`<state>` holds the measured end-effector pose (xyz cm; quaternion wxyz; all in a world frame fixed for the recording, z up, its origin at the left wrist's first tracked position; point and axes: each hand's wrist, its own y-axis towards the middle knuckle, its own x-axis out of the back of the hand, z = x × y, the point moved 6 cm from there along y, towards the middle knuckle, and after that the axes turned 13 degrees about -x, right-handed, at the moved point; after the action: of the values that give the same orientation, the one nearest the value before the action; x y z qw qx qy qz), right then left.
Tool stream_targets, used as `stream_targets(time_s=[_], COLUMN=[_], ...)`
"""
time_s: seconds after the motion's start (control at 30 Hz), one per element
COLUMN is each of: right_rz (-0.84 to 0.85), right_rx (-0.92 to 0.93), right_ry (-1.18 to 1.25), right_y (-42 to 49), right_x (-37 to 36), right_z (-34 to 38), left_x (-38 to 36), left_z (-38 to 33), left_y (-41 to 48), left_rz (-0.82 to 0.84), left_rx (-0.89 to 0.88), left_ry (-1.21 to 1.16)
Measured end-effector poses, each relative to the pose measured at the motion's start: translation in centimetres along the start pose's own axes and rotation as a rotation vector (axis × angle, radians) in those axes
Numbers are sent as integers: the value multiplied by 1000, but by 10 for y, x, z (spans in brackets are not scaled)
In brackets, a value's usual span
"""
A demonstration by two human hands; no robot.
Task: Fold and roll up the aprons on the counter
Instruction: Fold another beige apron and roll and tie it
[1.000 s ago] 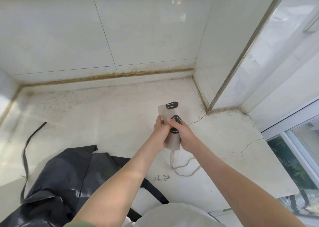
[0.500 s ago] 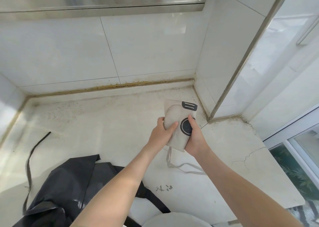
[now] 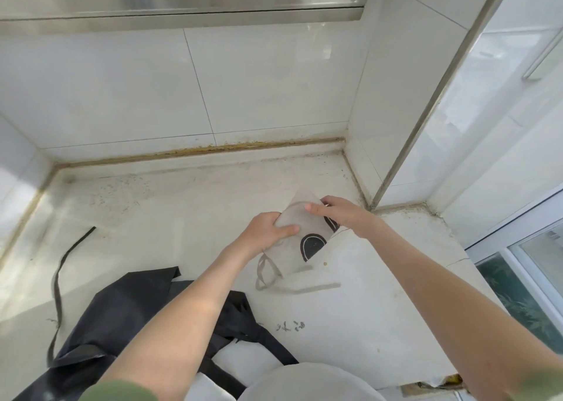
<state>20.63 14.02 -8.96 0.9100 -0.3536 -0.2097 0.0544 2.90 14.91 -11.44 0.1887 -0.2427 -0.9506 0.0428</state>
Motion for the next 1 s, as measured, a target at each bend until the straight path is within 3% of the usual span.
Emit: stream_targets(time_s=[0.17, 0.37, 0.6, 0.73, 0.8, 0.93, 1.0], right_rz=[136, -103, -84, 73, 136, 315, 270], right_rx=[-105, -68, -107, -103, -63, 6, 54], right_ry=[241, 208, 270, 841, 976, 849, 799], right_y=[7, 14, 14, 13, 12, 2, 2], right_x=[-19, -17, -12, 1, 2, -30, -38], right_z=[-5, 1, -6, -18, -21, -5, 4], left_x=[1, 10, 2, 9, 12, 7, 1], left_z=[-10, -10, -11, -12, -10, -16, -19], left_y=[-4, -8, -12, -7, -5, -1, 0], left_rz=[138, 181, 330, 155, -19, -307, -351], left_rx=[19, 57, 103, 67, 58, 32, 51], left_ry=[-21, -28, -66, -239, -390, -475, -462])
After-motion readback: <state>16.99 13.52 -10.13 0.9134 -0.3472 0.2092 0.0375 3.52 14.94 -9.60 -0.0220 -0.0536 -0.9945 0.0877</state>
